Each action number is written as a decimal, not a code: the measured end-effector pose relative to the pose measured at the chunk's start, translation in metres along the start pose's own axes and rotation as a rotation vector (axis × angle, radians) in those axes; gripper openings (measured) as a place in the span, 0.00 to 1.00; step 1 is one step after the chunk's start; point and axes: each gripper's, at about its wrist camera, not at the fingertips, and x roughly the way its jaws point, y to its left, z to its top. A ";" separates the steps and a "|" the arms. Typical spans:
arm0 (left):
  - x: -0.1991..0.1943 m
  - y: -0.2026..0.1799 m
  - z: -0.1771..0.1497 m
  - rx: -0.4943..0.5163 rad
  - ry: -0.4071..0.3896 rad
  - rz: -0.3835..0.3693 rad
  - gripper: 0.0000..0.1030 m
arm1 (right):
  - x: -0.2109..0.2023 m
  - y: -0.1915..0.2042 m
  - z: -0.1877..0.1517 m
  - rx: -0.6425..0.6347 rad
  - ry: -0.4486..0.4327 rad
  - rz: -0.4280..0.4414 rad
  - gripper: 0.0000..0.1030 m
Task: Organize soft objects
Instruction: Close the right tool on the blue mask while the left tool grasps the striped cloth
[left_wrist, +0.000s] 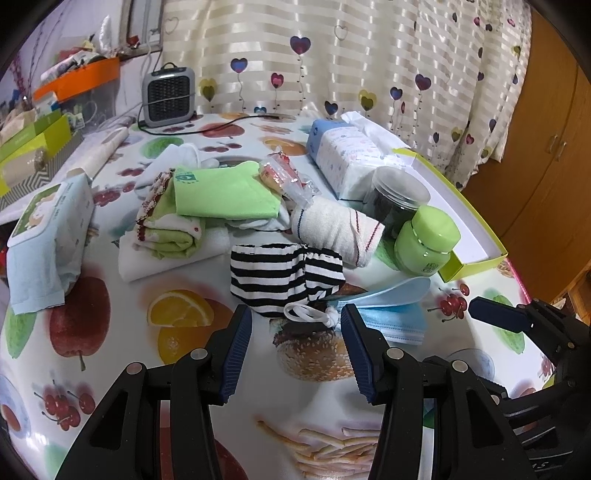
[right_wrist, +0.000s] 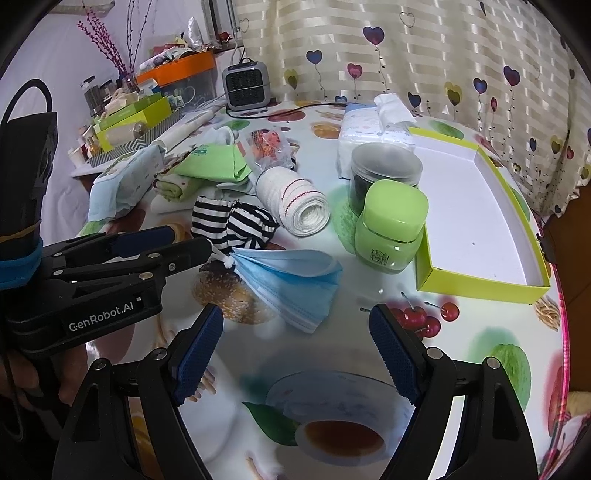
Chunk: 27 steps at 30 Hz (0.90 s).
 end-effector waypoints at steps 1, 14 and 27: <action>-0.001 0.000 0.001 -0.002 0.001 -0.002 0.48 | 0.000 0.001 0.000 -0.003 -0.001 0.003 0.79; -0.002 0.009 0.003 -0.038 -0.002 -0.035 0.48 | 0.005 0.006 0.001 -0.014 0.007 0.022 0.79; 0.001 0.029 0.004 -0.071 -0.004 -0.060 0.48 | 0.026 0.004 0.013 -0.002 0.027 0.016 0.79</action>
